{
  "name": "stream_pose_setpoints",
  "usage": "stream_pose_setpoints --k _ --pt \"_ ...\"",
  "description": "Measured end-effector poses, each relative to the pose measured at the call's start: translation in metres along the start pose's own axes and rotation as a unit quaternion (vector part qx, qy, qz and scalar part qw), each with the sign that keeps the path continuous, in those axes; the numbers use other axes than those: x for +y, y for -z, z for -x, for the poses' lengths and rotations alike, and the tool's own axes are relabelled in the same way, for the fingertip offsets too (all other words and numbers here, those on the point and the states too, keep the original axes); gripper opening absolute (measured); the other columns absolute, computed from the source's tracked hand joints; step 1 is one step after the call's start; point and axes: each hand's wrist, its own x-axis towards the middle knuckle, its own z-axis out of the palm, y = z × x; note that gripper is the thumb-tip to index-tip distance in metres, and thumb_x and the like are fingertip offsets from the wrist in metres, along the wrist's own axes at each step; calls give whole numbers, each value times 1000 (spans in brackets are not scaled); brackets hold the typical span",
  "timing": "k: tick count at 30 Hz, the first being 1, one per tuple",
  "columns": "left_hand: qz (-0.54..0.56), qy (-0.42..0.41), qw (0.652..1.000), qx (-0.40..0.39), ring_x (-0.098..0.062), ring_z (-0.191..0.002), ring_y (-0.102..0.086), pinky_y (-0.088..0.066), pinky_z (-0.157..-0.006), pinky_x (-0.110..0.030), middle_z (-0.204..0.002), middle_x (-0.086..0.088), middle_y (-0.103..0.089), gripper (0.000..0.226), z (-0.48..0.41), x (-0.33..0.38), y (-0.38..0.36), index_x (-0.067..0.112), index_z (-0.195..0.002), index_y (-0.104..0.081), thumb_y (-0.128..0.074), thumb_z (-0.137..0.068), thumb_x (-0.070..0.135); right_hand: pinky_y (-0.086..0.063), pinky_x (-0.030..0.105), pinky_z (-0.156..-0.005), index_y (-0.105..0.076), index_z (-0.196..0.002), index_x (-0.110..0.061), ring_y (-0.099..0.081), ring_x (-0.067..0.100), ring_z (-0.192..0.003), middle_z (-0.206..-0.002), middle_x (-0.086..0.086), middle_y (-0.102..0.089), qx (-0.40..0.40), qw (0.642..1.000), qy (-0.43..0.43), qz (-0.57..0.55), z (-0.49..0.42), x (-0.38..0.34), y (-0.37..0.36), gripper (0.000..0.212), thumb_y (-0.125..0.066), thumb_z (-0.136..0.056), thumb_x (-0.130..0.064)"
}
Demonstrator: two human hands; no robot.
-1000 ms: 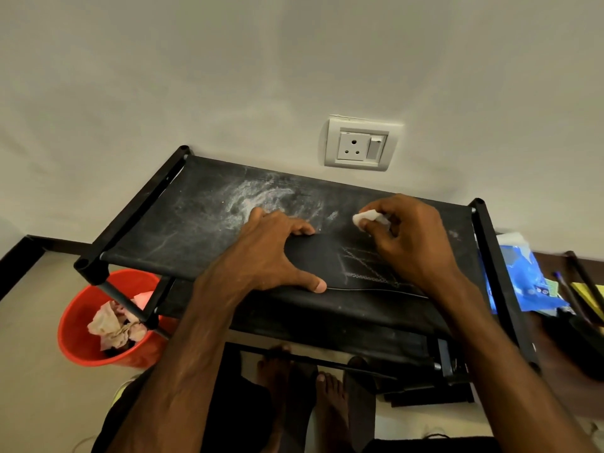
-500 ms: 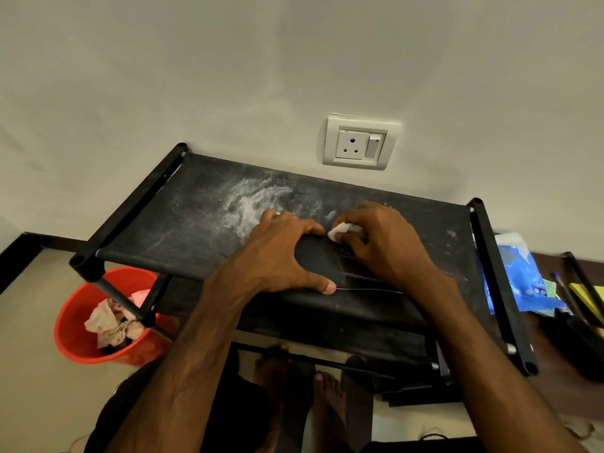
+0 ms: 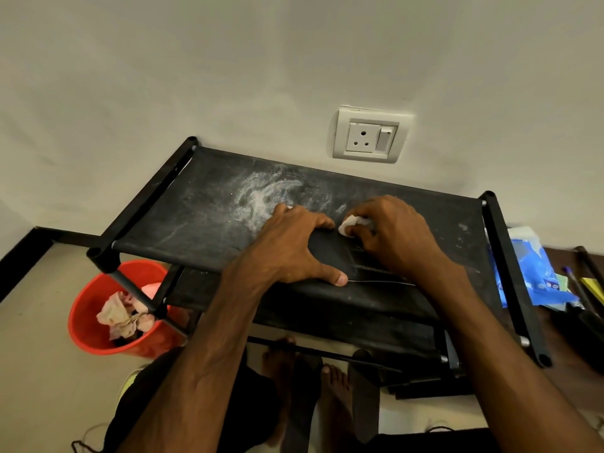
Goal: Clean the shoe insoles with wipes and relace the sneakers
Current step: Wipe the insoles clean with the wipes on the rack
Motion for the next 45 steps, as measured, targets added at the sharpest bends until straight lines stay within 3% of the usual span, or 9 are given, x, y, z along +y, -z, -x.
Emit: stream_pose_setpoints --k 4,9,15,20,26,33,41,45 --pt "2 2 1000 -3 -20 -129 -32 -38 -105 -39 -136 6 -50 97 0 0 0 35 -144 -49 -85 -60 66 -53 43 -87 -73 -114 -19 -61 25 -104 -116 5 -68 -19 1000 4 0 2 -2 2 22 -70 -94 -30" --pt "14 6 1000 -1 -19 -129 -33 -39 -106 -38 -137 8 -51 97 -1 0 0 34 -144 -50 -86 -59 65 -56 37 -80 -77 -108 -27 -63 13 -91 -108 -5 -73 -83 996 25 -26 6 0 13 19 -74 -90 -33" --pt "24 3 1000 -4 -17 -128 -33 -38 -106 -38 -135 8 -51 96 -1 0 0 33 -141 -52 -87 -57 64 -51 38 -79 -75 -108 -20 -61 24 -99 -107 4 -69 3 1000 -14 7 -1 1 0 21 -71 -92 -33" --pt "33 13 999 -3 -18 -130 -33 -39 -106 -40 -137 10 -52 98 -2 -2 -1 35 -141 -52 -88 -55 65 -48 30 -80 -76 -110 -16 -61 21 -100 -112 4 -69 -35 999 23 19 0 -3 5 21 -71 -93 -27" --pt "41 11 999 0 -16 -128 -34 -39 -104 -37 -136 11 -53 98 -2 -1 -1 33 -142 -52 -89 -56 62 -58 42 -77 -78 -104 -32 -66 16 -88 -101 -4 -73 -109 993 33 5 14 -4 21 17 -75 -88 -37" --pt "61 28 998 -9 -18 -133 -32 -37 -105 -36 -138 10 -52 98 -1 0 0 33 -143 -52 -91 -56 59 -59 44 -81 -77 -108 -29 -68 19 -92 -104 -1 -75 -27 1000 -12 -1 3 -8 8 19 -74 -90 -31" --pt "75 42 996 -12 -18 -136 -32 -32 -107 -35 -141 12 -53 97 1 6 3 31 -144 -52 -93 -58 51 -60 37 -79 -78 -107 -33 -67 8 -88 -103 -11 -75 -143 989 33 -13 21 -12 24 19 -76 -89 -34" --pt "72 37 997 -16 -18 -138 -29 -31 -103 -33 -144 10 -50 97 2 6 4 31 -146 -50 -92 -61 51 -59 40 -78 -77 -110 -32 -65 12 -88 -104 -8 -74 -69 998 12 -3 17 -12 19 22 -77 -88 -33"
